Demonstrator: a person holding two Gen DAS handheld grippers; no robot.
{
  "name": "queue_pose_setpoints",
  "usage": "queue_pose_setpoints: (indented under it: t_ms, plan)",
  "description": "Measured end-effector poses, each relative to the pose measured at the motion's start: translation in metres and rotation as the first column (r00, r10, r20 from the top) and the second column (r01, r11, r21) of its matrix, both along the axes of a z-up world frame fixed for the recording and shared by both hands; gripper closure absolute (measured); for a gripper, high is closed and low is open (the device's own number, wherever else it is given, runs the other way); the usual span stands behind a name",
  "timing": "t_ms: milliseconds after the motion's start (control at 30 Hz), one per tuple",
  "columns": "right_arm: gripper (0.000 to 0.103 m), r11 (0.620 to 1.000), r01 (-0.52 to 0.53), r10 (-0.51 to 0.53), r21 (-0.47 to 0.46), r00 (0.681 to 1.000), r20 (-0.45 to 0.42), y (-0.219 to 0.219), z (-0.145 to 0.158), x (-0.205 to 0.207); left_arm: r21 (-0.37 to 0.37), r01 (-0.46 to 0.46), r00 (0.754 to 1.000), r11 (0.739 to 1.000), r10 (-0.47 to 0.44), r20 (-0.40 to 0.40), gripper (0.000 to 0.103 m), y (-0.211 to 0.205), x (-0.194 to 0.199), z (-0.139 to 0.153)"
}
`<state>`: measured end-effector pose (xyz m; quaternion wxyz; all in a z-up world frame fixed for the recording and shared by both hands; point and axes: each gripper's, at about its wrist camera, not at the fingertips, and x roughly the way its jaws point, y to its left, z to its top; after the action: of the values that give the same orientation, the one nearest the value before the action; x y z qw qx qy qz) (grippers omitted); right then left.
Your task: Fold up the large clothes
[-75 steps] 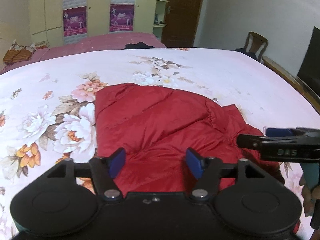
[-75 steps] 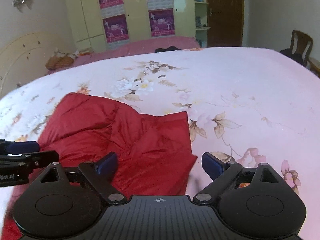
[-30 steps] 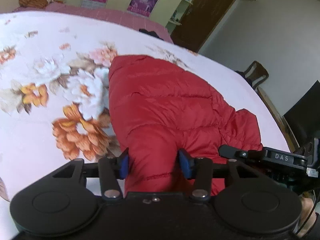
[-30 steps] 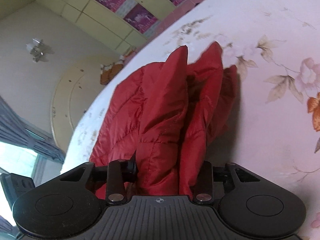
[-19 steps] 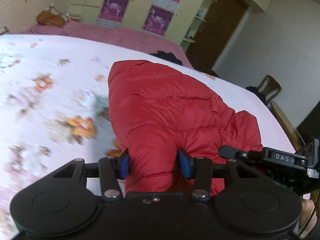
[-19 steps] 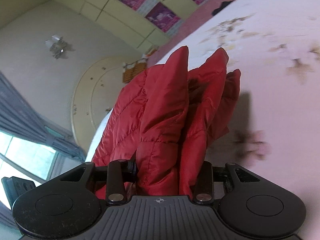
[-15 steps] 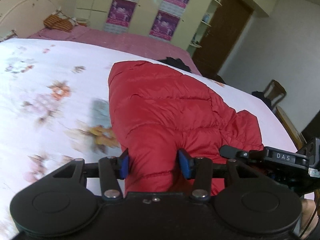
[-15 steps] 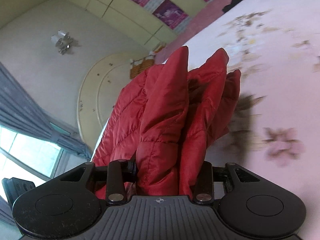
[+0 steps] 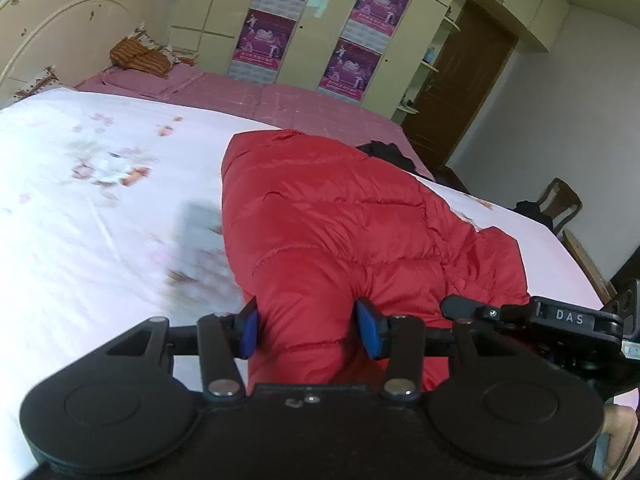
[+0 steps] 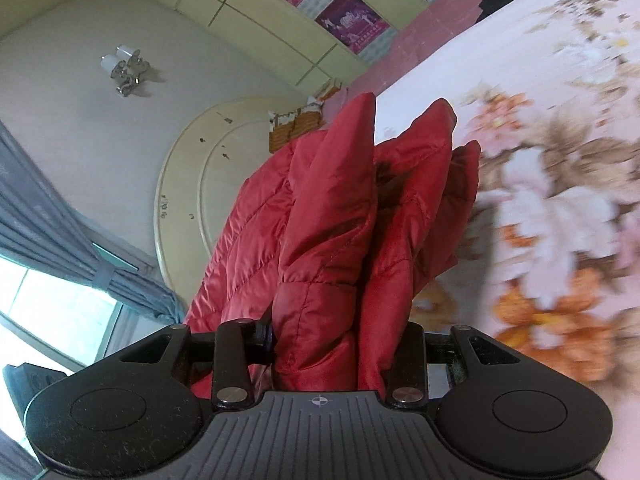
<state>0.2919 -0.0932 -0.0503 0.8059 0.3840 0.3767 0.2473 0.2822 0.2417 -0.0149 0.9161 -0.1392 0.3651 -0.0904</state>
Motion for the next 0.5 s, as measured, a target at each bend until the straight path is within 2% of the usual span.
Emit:
queue_pose_setpoints:
  t_ms: [267, 500]
  plan:
    - [0.064, 1.0, -0.02, 0.02, 0.011, 1.0, -0.024, 0.069, -0.022, 0.04, 0.025, -0.044, 0.999, 0.999, 0.044, -0.007, 0.056, 0.055, 0.023, -0.012]
    - [0.064, 0.998, -0.05, 0.049, -0.034, 0.998, -0.033, 0.093, -0.045, 0.063, 0.044, -0.078, 0.997, 0.996, 0.079, -0.009, 0.056, 0.079, 0.036, -0.041]
